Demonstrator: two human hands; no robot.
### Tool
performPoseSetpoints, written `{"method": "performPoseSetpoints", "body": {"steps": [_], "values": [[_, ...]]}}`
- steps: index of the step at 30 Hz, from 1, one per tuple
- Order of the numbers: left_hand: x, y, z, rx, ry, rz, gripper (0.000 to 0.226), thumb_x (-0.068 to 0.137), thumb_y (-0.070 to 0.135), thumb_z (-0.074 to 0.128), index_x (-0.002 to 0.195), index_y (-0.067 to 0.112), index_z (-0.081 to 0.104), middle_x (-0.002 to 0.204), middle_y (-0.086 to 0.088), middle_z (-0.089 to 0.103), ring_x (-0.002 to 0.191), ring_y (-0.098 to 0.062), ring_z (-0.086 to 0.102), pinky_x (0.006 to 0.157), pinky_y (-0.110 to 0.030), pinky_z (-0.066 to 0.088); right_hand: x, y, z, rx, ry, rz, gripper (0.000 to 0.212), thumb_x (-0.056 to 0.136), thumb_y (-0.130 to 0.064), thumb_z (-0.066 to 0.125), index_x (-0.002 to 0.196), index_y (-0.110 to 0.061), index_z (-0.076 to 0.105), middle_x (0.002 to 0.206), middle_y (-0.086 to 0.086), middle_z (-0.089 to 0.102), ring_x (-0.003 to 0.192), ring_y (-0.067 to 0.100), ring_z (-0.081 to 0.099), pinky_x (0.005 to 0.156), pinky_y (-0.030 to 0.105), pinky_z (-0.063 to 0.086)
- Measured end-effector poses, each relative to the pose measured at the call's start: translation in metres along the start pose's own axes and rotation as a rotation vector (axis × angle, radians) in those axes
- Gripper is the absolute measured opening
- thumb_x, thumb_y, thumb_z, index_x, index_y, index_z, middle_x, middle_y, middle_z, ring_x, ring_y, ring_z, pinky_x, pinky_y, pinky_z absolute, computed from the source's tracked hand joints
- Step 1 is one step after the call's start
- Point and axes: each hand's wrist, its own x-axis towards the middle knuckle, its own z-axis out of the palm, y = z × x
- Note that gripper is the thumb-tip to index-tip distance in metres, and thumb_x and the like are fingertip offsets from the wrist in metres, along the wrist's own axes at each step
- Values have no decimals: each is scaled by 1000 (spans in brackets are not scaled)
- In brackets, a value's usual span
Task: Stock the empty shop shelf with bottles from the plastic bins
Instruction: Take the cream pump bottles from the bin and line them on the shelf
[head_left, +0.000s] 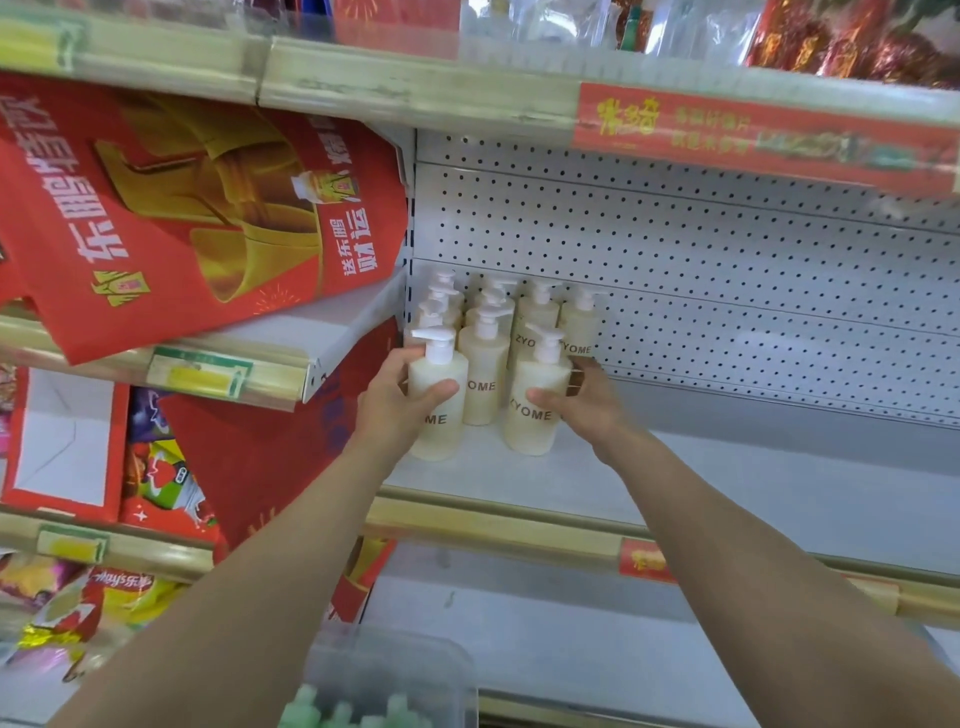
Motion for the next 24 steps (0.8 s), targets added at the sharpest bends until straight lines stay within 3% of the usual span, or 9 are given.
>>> {"method": "performPoseSetpoints", "body": {"steps": [7, 15, 24], "values": [[1, -6, 3, -31, -1, 52, 39, 78, 37, 82, 102, 54, 58, 108, 22, 67, 109, -5, 61, 95, -42, 52, 50, 9, -19, -15, 41, 21, 72, 75, -21, 88, 136, -20, 50, 128, 1, 63, 116, 23, 61, 103, 47, 50], [1, -11, 3, 15, 21, 66, 46, 78, 37, 82, 101, 65, 54, 101, 43, 62, 100, 19, 57, 86, -22, 47, 102, 10, 4, -96, 90, -27, 77, 74, -31, 88, 137, -15, 47, 131, 2, 63, 118, 22, 61, 102, 46, 50], [1, -16, 6, -22, 34, 66, 47, 77, 36, 83, 112, 56, 57, 108, 33, 65, 108, 11, 58, 84, -22, 48, 122, 12, 10, -82, 57, -21, 78, 73, -36, 87, 138, -19, 48, 125, 2, 65, 113, 25, 63, 99, 49, 52]]}}
